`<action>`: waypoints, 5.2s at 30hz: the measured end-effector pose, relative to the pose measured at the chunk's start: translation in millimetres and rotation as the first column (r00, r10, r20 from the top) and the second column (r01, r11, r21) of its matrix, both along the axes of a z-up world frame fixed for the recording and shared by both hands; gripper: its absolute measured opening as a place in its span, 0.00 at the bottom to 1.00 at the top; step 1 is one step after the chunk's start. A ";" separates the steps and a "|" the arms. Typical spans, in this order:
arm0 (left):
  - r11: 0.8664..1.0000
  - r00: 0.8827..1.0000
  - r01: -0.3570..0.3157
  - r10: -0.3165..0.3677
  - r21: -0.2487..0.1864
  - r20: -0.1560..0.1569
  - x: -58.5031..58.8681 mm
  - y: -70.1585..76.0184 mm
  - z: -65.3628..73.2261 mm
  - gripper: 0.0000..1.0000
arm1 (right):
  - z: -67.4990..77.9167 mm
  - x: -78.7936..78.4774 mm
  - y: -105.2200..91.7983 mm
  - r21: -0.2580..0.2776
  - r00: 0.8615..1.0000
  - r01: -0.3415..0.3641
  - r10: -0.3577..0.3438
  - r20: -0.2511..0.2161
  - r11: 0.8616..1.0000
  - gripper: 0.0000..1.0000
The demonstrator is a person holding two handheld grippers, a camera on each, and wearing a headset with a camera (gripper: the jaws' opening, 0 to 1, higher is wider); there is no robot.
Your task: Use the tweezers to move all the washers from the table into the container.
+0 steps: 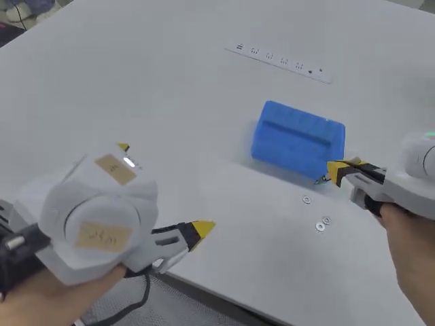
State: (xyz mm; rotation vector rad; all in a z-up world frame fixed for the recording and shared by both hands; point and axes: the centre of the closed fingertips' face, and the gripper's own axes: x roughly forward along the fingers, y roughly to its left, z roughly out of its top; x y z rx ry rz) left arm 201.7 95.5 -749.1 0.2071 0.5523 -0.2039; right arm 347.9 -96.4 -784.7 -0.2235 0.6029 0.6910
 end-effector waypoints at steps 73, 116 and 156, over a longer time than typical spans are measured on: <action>1.000 1.000 -0.019 0.019 0.019 -0.004 -2.0 8.9 -2.7 0.93 | -26.6 8.2 -2.2 0.002 0.993 0.043 -0.043 -0.110 0.999 0.00; 1.000 0.999 -0.029 0.029 -0.002 0.017 6.1 11.0 -1.9 0.92 | -16.7 68.5 74.1 -0.036 0.998 -0.057 0.056 -0.012 0.998 0.00; 0.999 0.998 -0.034 0.033 0.018 0.057 3.4 13.0 8.4 0.91 | 47.6 19.9 1.2 0.065 0.992 0.038 -0.046 0.121 0.997 0.01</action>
